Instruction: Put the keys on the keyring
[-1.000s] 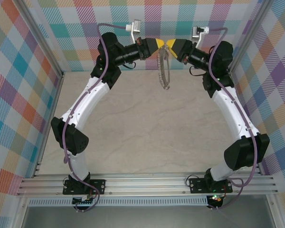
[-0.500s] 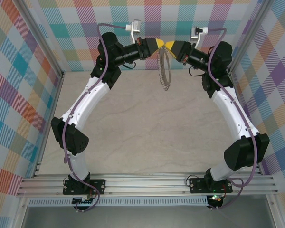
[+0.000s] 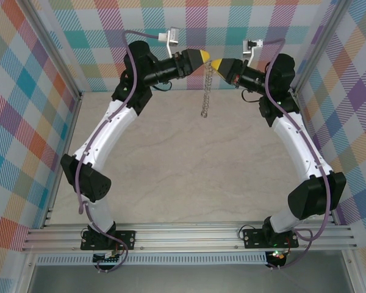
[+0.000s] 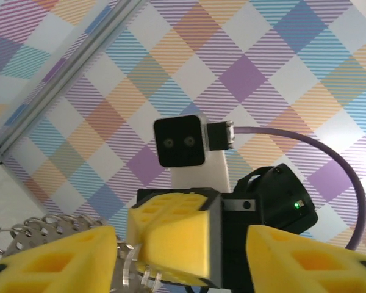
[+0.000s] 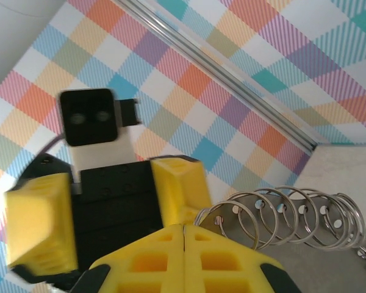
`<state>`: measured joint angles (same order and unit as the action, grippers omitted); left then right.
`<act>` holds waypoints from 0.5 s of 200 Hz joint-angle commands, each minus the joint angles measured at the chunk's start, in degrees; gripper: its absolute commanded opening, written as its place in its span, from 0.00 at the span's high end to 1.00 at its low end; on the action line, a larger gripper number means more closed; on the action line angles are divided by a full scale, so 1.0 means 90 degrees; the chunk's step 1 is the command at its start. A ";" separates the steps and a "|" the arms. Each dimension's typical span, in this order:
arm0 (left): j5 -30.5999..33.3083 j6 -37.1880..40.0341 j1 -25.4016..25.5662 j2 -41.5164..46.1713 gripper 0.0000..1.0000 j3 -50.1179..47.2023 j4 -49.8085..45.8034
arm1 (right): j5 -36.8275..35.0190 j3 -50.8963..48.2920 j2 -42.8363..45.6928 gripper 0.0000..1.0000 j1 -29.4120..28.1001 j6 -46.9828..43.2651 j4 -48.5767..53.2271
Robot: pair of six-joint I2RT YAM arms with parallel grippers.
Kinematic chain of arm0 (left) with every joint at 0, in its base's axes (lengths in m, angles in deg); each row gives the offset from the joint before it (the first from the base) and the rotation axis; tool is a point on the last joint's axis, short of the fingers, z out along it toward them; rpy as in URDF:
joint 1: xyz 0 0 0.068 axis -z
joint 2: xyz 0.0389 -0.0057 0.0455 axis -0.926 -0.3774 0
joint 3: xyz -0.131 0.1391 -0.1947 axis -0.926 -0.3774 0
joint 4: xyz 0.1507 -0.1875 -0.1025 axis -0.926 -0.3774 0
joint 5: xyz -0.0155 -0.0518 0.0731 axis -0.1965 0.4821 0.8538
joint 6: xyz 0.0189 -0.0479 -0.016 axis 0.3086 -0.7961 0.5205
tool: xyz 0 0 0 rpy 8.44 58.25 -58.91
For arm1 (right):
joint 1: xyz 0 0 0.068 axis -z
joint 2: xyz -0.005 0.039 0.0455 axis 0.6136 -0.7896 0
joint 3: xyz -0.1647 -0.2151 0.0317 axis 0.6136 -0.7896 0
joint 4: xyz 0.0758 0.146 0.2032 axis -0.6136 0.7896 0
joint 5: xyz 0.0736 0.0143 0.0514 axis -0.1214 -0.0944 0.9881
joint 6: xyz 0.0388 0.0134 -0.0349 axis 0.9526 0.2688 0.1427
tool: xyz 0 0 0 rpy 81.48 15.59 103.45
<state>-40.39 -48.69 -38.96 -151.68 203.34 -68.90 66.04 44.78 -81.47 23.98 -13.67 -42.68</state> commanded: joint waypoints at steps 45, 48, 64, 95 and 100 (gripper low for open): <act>0.2079 0.1009 0.0045 0.0989 0.00 -0.0065 -0.2359 | 0.0505 0.0165 0.0308 1.00 -0.0015 -0.1451 0.0978; 0.2156 0.1042 0.0045 0.1039 0.00 -0.0113 -0.2383 | 0.0545 0.0158 0.0303 1.00 -0.0012 -0.1472 0.0978; 0.2344 0.1198 0.0027 0.1237 0.00 -0.0349 -0.2385 | 0.0771 0.0127 0.0280 1.00 -0.0016 -0.1586 0.0924; 0.1872 0.1689 -0.0070 0.1428 0.00 -0.0640 -0.2347 | 0.1396 0.0339 0.0007 1.00 0.0008 -0.1544 0.0753; 0.1691 0.1803 -0.0085 0.1419 0.00 -0.0632 -0.2364 | 0.1483 0.0398 -0.0043 1.00 0.0008 -0.1526 0.0739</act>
<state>-22.47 -38.28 -39.10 -140.47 198.66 -88.81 73.23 44.91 -81.45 23.98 -25.63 -33.32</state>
